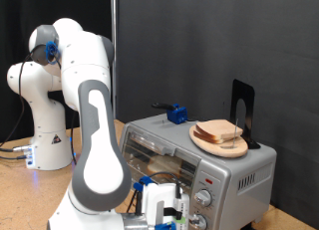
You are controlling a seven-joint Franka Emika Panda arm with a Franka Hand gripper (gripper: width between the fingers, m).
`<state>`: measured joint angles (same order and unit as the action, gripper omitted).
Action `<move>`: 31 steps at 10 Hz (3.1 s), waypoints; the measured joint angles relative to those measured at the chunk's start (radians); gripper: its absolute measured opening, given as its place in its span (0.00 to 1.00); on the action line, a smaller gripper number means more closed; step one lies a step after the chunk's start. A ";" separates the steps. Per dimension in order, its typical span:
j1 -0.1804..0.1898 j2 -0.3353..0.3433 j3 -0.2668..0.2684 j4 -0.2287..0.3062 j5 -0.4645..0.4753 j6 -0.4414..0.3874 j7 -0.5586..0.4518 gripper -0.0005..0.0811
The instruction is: Make a piece of toast with the oven
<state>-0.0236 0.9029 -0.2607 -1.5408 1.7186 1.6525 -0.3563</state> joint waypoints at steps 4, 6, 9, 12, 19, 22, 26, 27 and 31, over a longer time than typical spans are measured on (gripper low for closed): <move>0.001 -0.017 -0.017 -0.001 -0.082 -0.021 0.083 0.96; 0.002 -0.017 -0.017 0.005 -0.109 -0.037 0.083 0.99; 0.019 -0.016 -0.016 0.006 -0.130 -0.033 0.080 0.99; 0.034 -0.012 -0.015 -0.001 -0.130 -0.011 0.060 0.99; 0.050 -0.008 -0.009 -0.013 -0.115 0.006 0.006 0.99; 0.050 -0.009 -0.006 -0.013 -0.111 0.005 0.006 0.97; 0.050 -0.009 0.009 -0.009 -0.112 -0.006 0.009 0.54; 0.049 -0.009 0.009 -0.005 -0.113 -0.011 0.011 0.33; 0.042 -0.007 0.021 -0.024 -0.063 -0.023 -0.124 0.29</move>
<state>0.0183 0.8958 -0.2399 -1.5651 1.6551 1.6293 -0.4802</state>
